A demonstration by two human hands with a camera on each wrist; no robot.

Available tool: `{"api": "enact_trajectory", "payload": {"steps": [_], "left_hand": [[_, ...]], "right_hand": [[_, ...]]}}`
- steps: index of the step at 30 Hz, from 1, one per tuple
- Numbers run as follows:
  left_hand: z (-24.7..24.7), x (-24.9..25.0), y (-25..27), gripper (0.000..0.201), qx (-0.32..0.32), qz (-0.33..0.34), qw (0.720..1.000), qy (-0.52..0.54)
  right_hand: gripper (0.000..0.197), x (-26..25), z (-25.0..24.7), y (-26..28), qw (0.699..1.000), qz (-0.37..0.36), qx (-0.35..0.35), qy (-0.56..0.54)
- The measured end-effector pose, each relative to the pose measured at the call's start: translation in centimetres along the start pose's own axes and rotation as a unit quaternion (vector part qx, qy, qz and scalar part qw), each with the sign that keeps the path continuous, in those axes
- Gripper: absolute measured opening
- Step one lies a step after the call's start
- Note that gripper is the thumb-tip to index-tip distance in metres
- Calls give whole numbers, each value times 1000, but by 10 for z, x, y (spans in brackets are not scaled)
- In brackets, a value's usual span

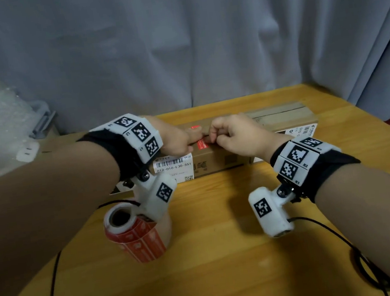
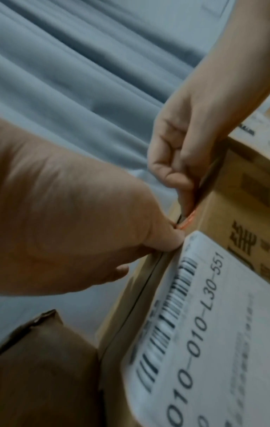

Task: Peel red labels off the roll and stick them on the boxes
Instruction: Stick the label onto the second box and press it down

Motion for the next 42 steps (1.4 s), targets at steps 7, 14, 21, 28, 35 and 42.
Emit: {"api": "enact_trajectory", "payload": {"steps": [7, 14, 21, 28, 35, 42], "left_hand": [[-5, -10, -8, 58, 20, -85, 996, -17], [-6, -2, 6, 52, -13, -51, 998, -41], [-4, 3, 13, 52, 15, -18, 999, 29], [0, -6, 21, 50, -2, 16, 998, 53], [-3, -17, 33, 37, 58, 22, 988, 145], [-12, -20, 31, 40, 115, -2, 983, 140]], "right_hand": [[25, 9, 6, 5, 999, 29, 10, -9], [21, 8, 8, 2, 999, 29, 14, -1], [24, 8, 7, 2, 998, 47, 29, -28], [36, 0, 16, -20, 997, 30, -13, 72], [47, 8, 29, -26, 970, 35, -82, 227], [57, 11, 21, -30, 957, 93, -71, 267]]}}
Point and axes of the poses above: each hand's wrist, its own y-axis away from the middle knuckle, its own z-axis out of the palm, x = y × z, the point moved 5 cm from there along -y, towards the middle knuckle, and after that the axes turned 6 degrees about -y, right-handed, at the moved point
